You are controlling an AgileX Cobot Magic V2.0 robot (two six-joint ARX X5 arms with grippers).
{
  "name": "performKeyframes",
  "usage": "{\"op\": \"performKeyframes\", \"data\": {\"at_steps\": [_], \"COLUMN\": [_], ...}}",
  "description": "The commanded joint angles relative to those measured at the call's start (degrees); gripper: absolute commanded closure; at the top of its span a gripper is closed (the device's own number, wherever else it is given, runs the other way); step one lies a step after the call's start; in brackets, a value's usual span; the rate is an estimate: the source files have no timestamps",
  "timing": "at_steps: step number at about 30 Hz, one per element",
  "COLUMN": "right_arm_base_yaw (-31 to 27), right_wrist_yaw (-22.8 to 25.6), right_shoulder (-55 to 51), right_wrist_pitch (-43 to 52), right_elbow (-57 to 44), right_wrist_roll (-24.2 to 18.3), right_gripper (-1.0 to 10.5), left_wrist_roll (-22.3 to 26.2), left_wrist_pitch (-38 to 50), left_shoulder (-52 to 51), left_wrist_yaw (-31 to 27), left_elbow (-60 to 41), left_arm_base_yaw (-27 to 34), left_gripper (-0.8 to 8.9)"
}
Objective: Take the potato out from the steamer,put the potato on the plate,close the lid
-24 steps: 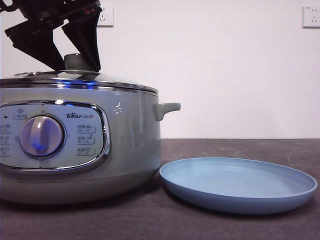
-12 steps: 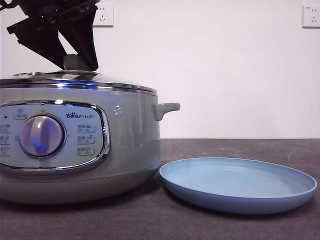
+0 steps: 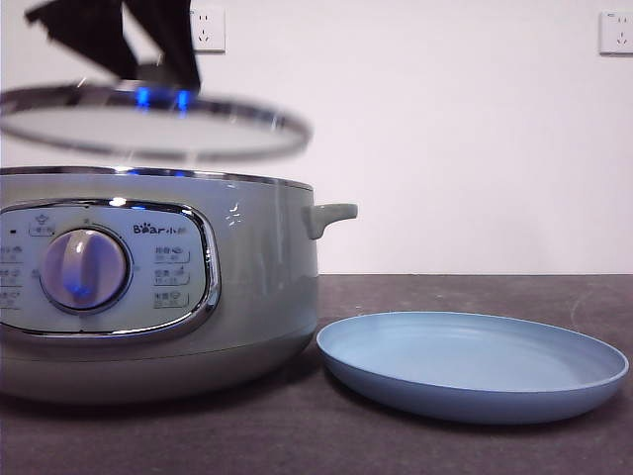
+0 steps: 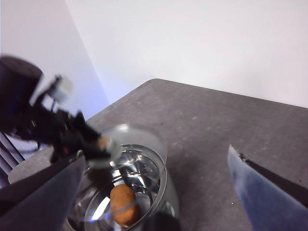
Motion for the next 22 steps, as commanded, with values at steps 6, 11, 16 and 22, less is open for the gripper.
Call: {"op": "performKeyframes", "data": {"at_steps": [6,11,16,22], "right_arm_base_yaw": [0.5,2.6,6.1,13.8], "right_wrist_yaw": [0.1,0.2,1.4,5.9], "right_shoulder": [0.0,0.0,1.0,4.5], "right_wrist_pitch": [0.4,0.6,1.2,2.9], "right_elbow": [0.2,0.2,0.2,1.0], "right_wrist_roll": [0.2,0.2,0.2,0.2], "right_gripper": [4.5,4.5,4.5,4.5], "left_wrist_roll": [0.5,0.9,2.3,5.0], "left_wrist_pitch": [0.5,1.0,0.6,-0.3], "left_shoulder": [-3.3,-8.2,-14.7,-22.4], "left_wrist_yaw": [5.0,6.1,5.9,-1.5], "left_elbow": [11.9,13.6,13.6,13.6], "left_arm_base_yaw": [0.0,0.0,0.0,0.0], "left_gripper": [8.22,8.22,8.22,8.22]}}
